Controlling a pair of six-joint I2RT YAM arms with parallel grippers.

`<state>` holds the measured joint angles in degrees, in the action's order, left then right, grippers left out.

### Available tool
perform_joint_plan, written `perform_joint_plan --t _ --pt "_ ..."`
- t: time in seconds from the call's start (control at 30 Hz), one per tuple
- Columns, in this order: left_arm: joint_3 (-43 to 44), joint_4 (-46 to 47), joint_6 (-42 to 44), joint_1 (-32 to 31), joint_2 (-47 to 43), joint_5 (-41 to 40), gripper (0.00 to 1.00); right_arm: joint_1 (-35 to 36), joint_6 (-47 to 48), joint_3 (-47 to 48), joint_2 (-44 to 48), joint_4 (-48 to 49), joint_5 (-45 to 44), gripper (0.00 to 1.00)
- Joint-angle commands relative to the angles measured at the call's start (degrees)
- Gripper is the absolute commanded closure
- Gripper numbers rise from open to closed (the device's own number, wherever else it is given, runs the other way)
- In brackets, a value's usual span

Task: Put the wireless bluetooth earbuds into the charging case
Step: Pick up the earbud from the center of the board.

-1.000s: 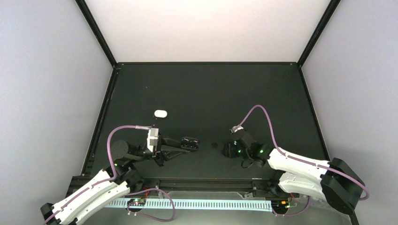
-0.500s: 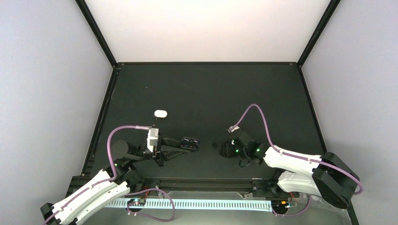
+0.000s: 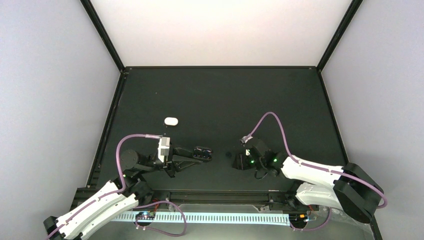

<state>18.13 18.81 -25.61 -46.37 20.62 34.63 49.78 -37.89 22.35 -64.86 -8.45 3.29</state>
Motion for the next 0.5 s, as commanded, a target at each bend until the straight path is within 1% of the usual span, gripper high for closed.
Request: perform_joint_plan --t 0.0,0.1,0.33,0.47 --pt "0.2 0.3 0.2 -0.4 -0.1 -0.5 0.98 -0.3 -0.7 -0.1 0.4 -0.2 2.7 0.42" --pt "0.2 0.3 0.1 -0.4 0.0 -0.5 0.99 -0.2 -0.5 0.6 0.8 -1.4 2.8 0.42" --pt "0.1 -0.2 0.3 -0.4 -0.3 -0.7 0.98 -0.1 1.9 4.8 5.5 -8.5 -3.2 0.42" --pt "0.2 -0.2 0.5 -0.4 -0.3 -0.8 0.99 0.5 3.1 7.3 4.3 -9.3 -3.2 0.43"
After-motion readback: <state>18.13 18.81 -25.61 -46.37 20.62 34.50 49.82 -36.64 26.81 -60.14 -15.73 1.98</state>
